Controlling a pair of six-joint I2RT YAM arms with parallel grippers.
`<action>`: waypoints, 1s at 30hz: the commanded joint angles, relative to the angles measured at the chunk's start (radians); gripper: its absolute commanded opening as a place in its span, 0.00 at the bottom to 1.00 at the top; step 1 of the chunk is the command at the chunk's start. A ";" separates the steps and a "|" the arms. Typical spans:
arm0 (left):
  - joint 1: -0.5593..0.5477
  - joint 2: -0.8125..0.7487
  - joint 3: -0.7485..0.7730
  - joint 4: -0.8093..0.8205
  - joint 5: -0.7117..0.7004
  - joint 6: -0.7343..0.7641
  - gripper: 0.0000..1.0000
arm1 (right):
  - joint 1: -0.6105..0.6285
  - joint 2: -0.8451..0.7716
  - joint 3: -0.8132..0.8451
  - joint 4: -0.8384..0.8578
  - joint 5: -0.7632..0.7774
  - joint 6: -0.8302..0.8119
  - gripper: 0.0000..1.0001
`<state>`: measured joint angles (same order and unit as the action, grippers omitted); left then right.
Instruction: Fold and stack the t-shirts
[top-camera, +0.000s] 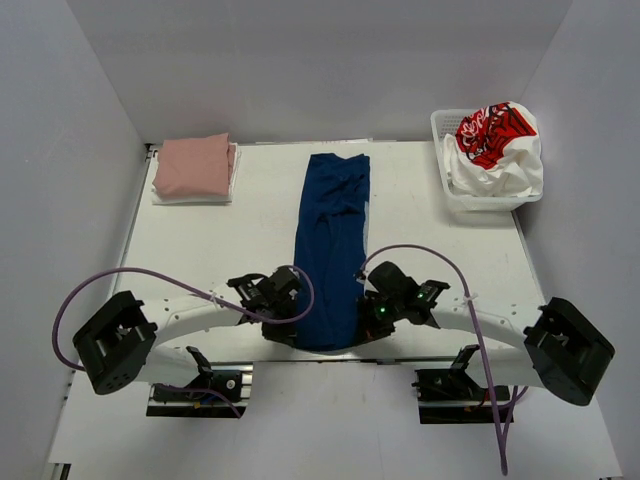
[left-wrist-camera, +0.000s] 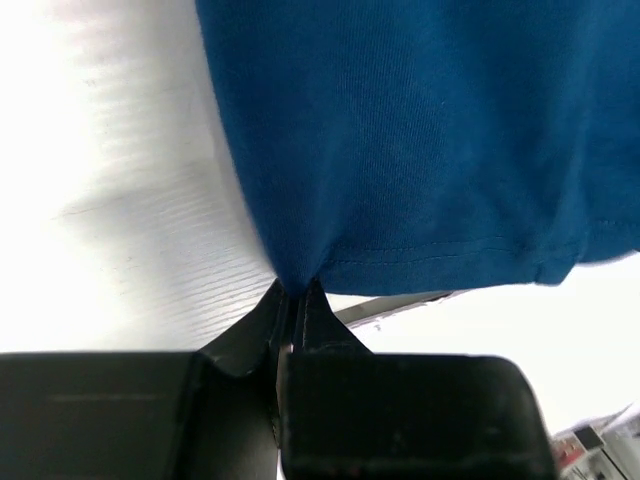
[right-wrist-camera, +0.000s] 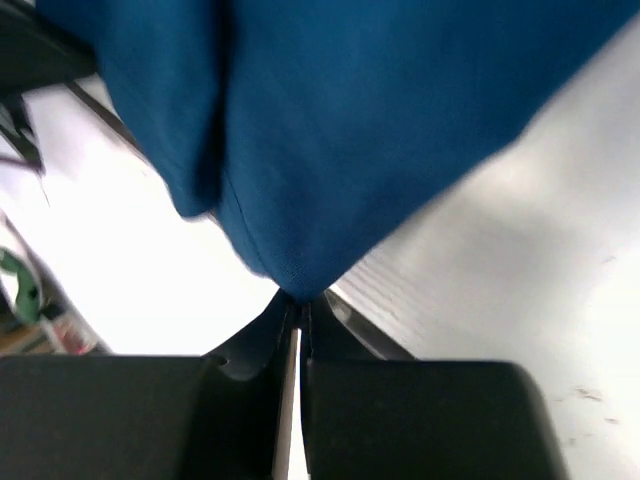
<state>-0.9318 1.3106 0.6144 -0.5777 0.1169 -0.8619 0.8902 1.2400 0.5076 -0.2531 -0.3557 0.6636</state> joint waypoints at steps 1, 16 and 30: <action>0.010 -0.033 0.097 -0.040 -0.106 0.018 0.00 | 0.000 -0.036 0.097 -0.018 0.138 -0.050 0.00; 0.189 0.271 0.598 -0.040 -0.257 0.060 0.00 | -0.134 0.151 0.430 -0.049 0.524 -0.173 0.00; 0.344 0.598 1.021 -0.113 -0.310 0.178 0.00 | -0.321 0.424 0.726 -0.025 0.431 -0.278 0.00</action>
<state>-0.6067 1.8938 1.5589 -0.6819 -0.1806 -0.7311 0.5930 1.6279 1.1694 -0.2981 0.1257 0.4282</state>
